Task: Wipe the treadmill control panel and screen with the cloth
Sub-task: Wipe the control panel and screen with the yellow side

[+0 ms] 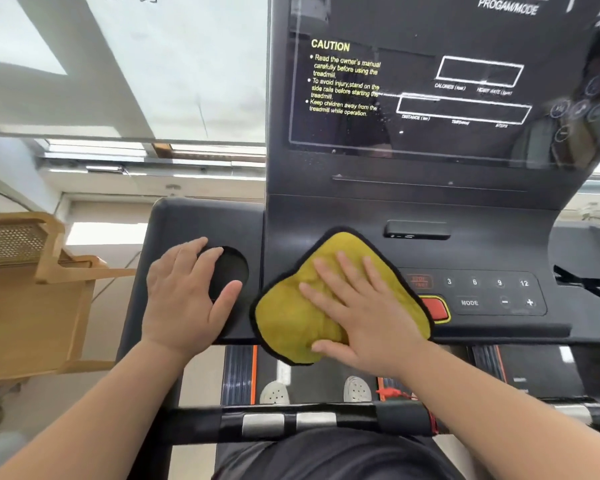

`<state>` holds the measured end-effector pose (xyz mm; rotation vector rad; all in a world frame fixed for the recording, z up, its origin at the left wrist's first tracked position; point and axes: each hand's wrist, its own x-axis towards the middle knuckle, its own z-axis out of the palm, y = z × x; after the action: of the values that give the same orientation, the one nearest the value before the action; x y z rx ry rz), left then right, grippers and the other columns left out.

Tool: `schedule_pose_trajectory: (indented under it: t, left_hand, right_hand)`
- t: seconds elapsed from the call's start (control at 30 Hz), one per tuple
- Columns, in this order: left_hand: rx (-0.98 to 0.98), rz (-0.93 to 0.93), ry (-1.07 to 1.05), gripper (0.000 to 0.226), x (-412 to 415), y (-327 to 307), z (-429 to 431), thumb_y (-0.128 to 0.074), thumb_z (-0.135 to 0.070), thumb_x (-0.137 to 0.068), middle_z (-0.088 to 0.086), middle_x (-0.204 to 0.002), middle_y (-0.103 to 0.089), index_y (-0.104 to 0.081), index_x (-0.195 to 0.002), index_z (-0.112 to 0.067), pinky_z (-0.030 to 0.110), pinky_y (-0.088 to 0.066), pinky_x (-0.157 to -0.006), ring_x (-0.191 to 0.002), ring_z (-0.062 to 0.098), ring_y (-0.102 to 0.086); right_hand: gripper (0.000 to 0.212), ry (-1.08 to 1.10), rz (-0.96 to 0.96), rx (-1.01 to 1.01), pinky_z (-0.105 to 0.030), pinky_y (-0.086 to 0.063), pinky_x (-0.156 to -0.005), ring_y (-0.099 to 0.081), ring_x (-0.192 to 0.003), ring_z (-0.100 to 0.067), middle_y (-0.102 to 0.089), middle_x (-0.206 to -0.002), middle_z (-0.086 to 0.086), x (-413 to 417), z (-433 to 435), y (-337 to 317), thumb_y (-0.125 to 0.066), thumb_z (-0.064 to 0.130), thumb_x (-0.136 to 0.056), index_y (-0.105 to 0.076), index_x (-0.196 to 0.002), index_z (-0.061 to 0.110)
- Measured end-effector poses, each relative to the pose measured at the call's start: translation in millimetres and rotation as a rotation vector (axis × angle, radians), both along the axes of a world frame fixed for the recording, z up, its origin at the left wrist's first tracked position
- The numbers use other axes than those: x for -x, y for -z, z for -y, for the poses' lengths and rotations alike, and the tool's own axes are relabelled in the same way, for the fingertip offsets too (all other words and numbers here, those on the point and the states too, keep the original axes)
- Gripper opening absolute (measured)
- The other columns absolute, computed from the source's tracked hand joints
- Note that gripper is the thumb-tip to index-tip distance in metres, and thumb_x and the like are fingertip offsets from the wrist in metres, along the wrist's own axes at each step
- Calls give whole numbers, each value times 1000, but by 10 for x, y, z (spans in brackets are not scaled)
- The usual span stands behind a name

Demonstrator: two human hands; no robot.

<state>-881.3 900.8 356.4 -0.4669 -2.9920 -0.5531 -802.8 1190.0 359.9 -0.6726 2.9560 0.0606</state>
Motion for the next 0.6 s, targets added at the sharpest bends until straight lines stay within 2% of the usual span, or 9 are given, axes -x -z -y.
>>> schedule_pose_trajectory:
  t: [0.1, 0.17, 0.27, 0.33, 0.47, 0.6]
  left_hand:
    - [7, 3, 8, 61, 0, 8, 2, -40, -53, -91, 14, -137, -55, -61, -127, -9, 53, -34, -104, -128, 37, -47]
    - [10, 2, 12, 60, 2, 9, 4, -39, -53, -92, 15, -136, -56, -62, -126, -9, 54, -35, -103, -127, 38, -48]
    - [6, -1, 13, 59, -12, 8, 6, -39, -52, -93, 15, -136, -56, -63, -125, -9, 54, -36, -102, -126, 38, -48]
    - [5, 4, 6, 58, -18, 8, 8, -39, -52, -93, 15, -135, -56, -62, -125, -9, 55, -36, -103, -126, 37, -48]
    - [-6, 10, 2, 58, -10, 7, 20, -38, -51, -92, 14, -135, -57, -63, -125, -10, 54, -37, -101, -124, 37, -49]
    - [-32, 1, -12, 58, -7, 10, 24, -38, -51, -93, 14, -133, -58, -64, -122, -9, 52, -36, -100, -123, 38, -50]
  right_hand:
    - [91, 320, 15, 2, -68, -14, -123, 0, -157, -48, -2, -172, -22, -100, -48, -72, -21, 79, -97, -6, -165, 22]
    - [98, 418, 85, 14, -65, -8, -126, 6, -156, -50, 4, -170, -27, -138, 151, -91, -10, 82, -95, -3, -165, 14]
    - [107, 591, 175, 52, -62, 7, -126, 23, -152, -50, 21, -166, -29, -48, 433, -86, 11, 88, -84, 21, -160, 15]
    - [108, 682, 150, 79, -62, 9, -125, 27, -151, -50, 26, -165, -30, 163, 499, -78, 13, 89, -81, 26, -159, 16]
    - [116, 671, 94, 95, -63, 14, -123, 32, -148, -51, 33, -160, -32, 561, 576, -92, -8, 93, -82, 27, -158, 14]
    - [106, 421, 96, 56, -60, 14, -124, 38, -147, -44, 38, -162, -23, 633, 614, -118, -19, 86, -90, 20, -162, 19]
